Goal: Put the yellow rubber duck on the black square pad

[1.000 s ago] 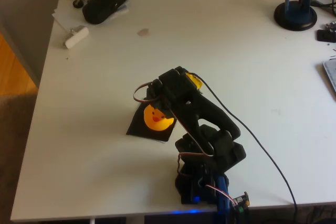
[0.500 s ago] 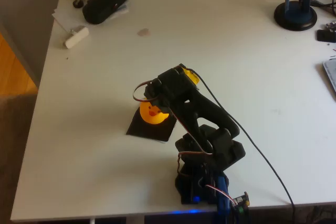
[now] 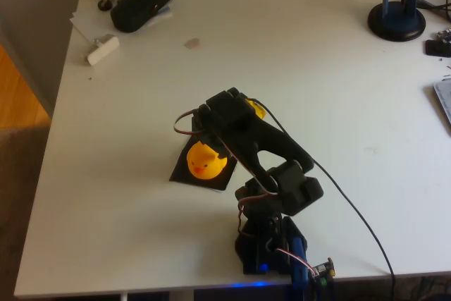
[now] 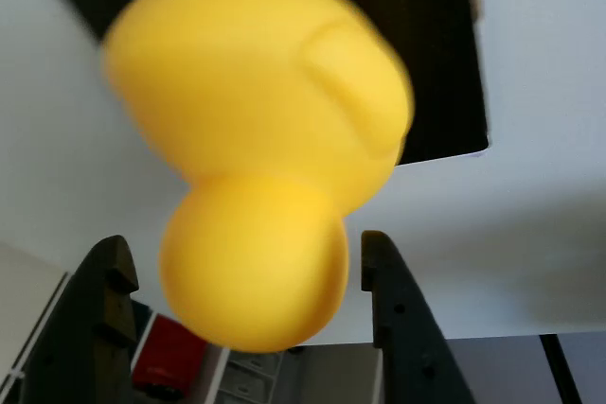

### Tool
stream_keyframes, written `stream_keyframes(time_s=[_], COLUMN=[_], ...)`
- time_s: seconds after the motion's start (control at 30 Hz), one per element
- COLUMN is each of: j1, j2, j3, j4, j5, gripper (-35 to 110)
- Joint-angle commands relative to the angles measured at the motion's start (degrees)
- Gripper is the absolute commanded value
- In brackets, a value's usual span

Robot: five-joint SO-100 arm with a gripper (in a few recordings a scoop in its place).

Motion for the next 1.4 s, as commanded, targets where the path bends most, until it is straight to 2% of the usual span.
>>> stream_keyframes(time_s=[0.0,0.57,0.9,1.23,1.37], j1=[-1.14,1.76,18.90,44.74,51.86], j2=[1.58,1.76,10.72,24.17,28.83], j3=[0.53,-0.26,-4.22,-4.04,-3.34], j4=[0.62,1.23,1.14,0.35,0.35], j5=[-0.62,-0.79,-0.88,-0.18,0.44], gripper=[28,28,27,27,27])
